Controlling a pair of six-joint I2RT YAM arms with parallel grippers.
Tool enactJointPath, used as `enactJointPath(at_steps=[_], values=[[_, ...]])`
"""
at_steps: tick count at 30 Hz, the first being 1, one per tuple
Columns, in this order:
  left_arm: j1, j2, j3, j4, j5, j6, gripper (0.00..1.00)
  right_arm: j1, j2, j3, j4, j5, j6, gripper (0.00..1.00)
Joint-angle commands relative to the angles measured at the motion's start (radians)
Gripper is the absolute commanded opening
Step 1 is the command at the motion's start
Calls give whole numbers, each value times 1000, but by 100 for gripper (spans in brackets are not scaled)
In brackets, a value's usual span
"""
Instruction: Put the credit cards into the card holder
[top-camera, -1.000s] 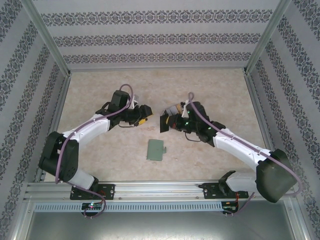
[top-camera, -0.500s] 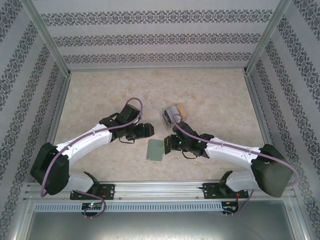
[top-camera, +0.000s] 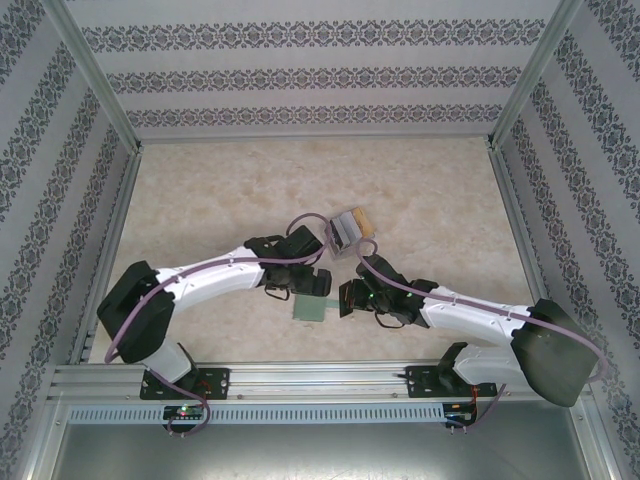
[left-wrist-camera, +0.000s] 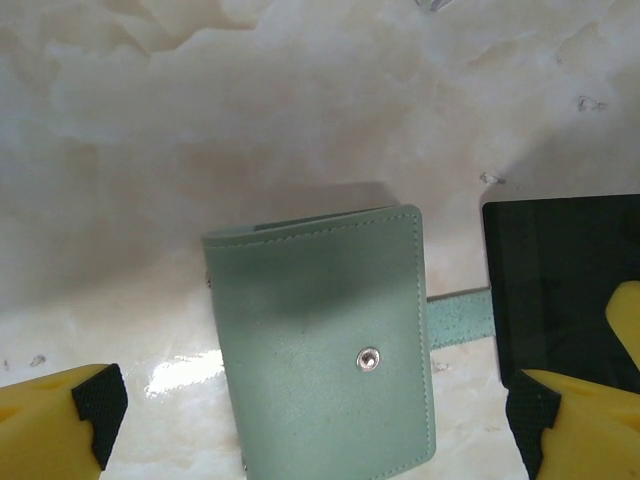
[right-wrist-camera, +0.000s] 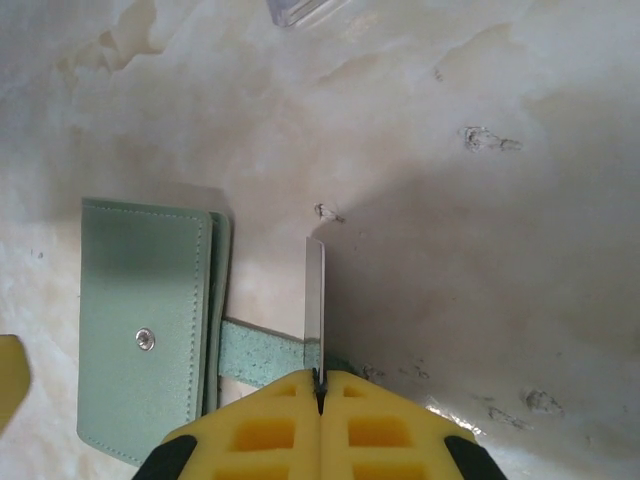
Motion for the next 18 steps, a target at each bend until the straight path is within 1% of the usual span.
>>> enactJointPath(at_steps=[1,6,10,14,18], values=[[-31,51,49,-83,-46,28,99,-5,16,-20,17,31,22,0],[-61,152,114,-131,-80,27,99,-7,16,-29,10,52,32,0],[-88,222,159,-165,-128,22,99,-6,15,-40,4,56,38,0],[-95,253,168,-171,-156,8,99,-8,12,-52,2,61,44,0],[-98,250,168,-191,-192,-4,99,-8,16,-51,-8,69,44,0]])
